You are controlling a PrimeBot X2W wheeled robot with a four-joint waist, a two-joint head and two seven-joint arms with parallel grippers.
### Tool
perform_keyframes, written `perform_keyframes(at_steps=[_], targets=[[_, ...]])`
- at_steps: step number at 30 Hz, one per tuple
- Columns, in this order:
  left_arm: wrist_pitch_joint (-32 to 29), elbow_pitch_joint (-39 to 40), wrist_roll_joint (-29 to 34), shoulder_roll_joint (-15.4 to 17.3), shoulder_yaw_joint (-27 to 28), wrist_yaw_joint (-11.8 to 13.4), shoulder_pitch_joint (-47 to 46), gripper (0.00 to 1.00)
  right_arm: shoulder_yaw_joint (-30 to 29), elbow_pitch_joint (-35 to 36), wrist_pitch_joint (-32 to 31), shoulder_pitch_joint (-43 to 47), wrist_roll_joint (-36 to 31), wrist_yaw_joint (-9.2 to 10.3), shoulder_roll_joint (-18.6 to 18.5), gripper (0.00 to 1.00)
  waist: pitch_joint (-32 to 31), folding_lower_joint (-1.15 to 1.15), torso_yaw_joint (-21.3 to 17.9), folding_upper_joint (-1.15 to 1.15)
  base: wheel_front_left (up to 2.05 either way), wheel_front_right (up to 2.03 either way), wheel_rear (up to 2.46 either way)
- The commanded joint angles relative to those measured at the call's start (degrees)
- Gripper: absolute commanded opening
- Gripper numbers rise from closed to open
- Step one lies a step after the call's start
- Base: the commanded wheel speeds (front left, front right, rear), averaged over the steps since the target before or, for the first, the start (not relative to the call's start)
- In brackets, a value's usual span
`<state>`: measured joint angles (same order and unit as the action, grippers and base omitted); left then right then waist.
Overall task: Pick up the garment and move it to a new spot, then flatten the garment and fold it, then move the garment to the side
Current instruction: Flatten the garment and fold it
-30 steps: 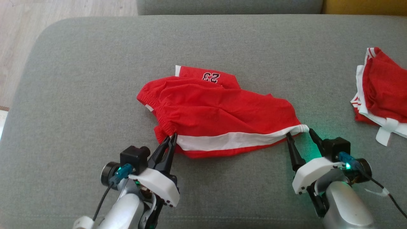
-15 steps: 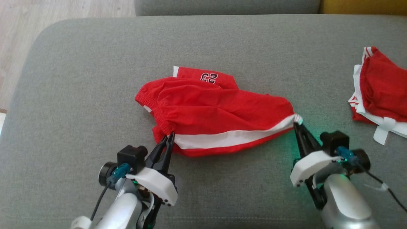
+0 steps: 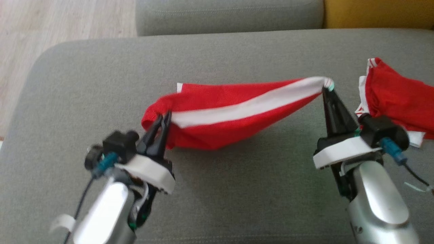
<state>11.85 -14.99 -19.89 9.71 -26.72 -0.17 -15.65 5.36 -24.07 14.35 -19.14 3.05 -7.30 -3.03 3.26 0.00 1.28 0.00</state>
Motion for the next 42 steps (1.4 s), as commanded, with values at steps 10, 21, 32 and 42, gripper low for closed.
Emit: perform_keyframes(at_steps=[10,21,32,42], targets=[[-5.3,13.3,1.0,4.6,4.3,0.2,-12.0,0.00,0.9,18.2,-6.0,-2.5,0.4,-0.19,-3.6,0.00,-3.4,0.00,-2.7,0.00,0.00,0.00,0.00],[-10.3,24.1,-1.5,4.5,6.6,1.7,-16.6,0.00,-2.2,36.3,-12.6,-0.6,-0.1,-0.19,-1.6,0.00,-4.6,0.00,-5.2,0.00,0.00,0.00,0.00],[-16.4,21.1,-5.8,6.1,7.5,-1.0,-22.1,0.00,-2.2,37.7,-19.1,-4.3,-0.3,-0.19,0.0,0.00,0.9,0.00,-5.3,0.00,0.00,0.00,0.00],[-14.0,-2.1,-6.1,7.9,10.6,-5.4,-49.5,0.00,-0.3,11.7,-14.9,-38.0,-0.3,-0.19,-1.8,0.00,16.3,0.00,-6.4,0.00,0.00,0.00,0.00]])
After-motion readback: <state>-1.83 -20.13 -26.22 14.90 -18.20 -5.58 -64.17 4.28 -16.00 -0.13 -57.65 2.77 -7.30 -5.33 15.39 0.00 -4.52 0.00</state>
